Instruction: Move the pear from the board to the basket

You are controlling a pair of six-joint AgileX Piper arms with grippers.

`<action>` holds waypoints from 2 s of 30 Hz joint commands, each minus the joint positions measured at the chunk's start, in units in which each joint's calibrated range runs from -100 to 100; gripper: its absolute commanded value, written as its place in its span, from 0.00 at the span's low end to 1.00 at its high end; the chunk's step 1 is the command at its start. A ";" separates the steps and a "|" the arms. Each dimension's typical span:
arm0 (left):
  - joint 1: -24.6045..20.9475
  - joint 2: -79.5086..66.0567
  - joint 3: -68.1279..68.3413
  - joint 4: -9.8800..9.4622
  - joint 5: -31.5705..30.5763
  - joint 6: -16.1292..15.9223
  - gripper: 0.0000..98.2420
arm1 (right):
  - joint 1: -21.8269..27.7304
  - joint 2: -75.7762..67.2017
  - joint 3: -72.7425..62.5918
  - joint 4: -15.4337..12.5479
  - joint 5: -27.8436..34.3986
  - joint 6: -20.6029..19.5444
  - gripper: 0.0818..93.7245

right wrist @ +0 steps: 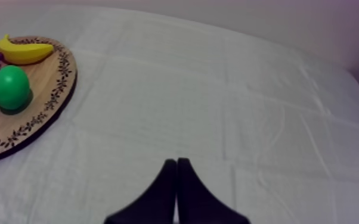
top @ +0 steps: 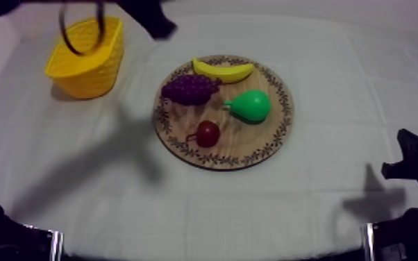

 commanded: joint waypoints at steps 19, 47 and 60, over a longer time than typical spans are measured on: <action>7.57 9.06 10.09 0.49 -10.75 3.78 0.53 | 0.00 0.01 0.03 -0.01 -0.04 0.00 0.00; 5.71 32.61 -17.18 -0.39 12.58 6.85 0.84 | 0.00 0.01 0.03 -0.01 -0.04 -0.02 0.00; 6.02 52.42 -43.38 -3.26 37.77 9.07 0.85 | 0.00 0.01 0.03 -0.01 -0.04 0.02 0.00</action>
